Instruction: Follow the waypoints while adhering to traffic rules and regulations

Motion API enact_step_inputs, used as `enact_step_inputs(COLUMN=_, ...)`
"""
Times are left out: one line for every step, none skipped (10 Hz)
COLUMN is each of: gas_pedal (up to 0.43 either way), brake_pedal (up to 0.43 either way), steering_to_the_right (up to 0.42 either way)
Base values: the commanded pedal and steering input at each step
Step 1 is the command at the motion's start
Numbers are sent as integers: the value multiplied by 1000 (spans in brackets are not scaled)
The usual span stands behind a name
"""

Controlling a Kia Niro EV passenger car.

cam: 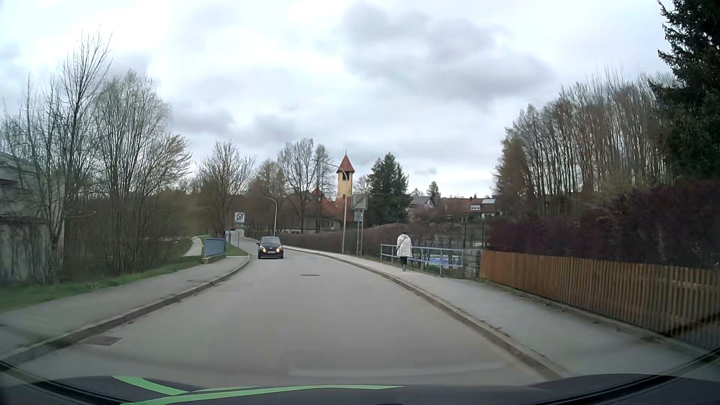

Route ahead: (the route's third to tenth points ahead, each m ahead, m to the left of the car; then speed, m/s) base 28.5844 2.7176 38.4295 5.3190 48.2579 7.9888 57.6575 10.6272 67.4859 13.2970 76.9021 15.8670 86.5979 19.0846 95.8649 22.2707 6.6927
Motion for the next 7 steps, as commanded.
enact_step_inputs(gas_pedal=39, brake_pedal=0, steering_to_the_right=-15)
enact_step_inputs(gas_pedal=39, brake_pedal=0, steering_to_the_right=-16)
enact_step_inputs(gas_pedal=39, brake_pedal=0, steering_to_the_right=-15)
enact_step_inputs(gas_pedal=47, brake_pedal=0, steering_to_the_right=-16)
enact_step_inputs(gas_pedal=47, brake_pedal=0, steering_to_the_right=-15)
enact_step_inputs(gas_pedal=67, brake_pedal=0, steering_to_the_right=-15)
enact_step_inputs(gas_pedal=79, brake_pedal=0, steering_to_the_right=-17)
